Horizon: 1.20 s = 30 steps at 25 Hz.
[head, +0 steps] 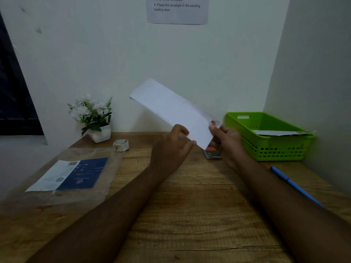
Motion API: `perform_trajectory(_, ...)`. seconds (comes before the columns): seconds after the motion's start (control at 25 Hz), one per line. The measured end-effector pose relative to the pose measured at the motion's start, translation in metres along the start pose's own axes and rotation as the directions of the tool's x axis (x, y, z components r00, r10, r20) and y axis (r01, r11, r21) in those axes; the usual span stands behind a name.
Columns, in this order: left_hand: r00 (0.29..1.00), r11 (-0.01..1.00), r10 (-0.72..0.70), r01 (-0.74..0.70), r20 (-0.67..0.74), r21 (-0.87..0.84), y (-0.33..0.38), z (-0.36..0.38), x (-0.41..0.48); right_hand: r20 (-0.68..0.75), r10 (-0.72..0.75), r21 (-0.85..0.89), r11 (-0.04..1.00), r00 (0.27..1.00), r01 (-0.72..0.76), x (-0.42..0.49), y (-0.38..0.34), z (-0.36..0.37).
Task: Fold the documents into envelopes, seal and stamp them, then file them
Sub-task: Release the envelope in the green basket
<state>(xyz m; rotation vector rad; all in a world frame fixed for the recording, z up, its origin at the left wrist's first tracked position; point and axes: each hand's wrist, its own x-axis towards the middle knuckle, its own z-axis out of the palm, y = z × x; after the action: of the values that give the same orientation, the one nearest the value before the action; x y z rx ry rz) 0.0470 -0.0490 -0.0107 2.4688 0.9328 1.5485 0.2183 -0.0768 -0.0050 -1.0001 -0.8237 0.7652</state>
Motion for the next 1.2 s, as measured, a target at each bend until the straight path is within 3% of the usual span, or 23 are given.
perform_trajectory(0.08, 0.997, 0.992, -0.080, 0.079, -0.004, -0.097, 0.006, 0.002, -0.002, -0.030, 0.000, 0.126, 0.992, 1.000, 0.004, -0.002, -0.003, 0.004)
perform_trajectory(0.2, 0.996, 0.962, -0.084, 0.087, 0.021, -0.259, 0.015, -0.001, -0.004, -0.094, -0.007, 0.224, 0.974, 0.996, 0.028, -0.011, -0.015, 0.009)
perform_trajectory(0.44, 0.997, 0.936, -0.072, 0.064, -0.011, -0.347, 0.047, -0.001, -0.015, -0.201, -0.077, 0.238, 0.963, 0.977, 0.125, -0.047, -0.031, -0.001)
perform_trajectory(0.8, 0.998, 0.897, 0.030, -0.007, 0.046, -0.442, 0.124, 0.061, -0.012, -0.320, -0.146, 0.128, 0.972, 0.936, 0.196, -0.086, -0.080, -0.100)
perform_trajectory(1.08, 0.999, 0.929, 0.023, -0.004, 0.048, -0.371, 0.157, 0.110, 0.003, -0.333, -0.049, 0.027, 0.998, 0.942, 0.061, -0.083, -0.096, -0.154)
perform_trajectory(1.2, 0.991, 0.946, -0.014, 0.055, 0.131, -0.318, 0.154, 0.122, 0.016, -0.310, -0.065, -0.107, 0.994, 0.948, 0.033, -0.080, -0.093, -0.158)
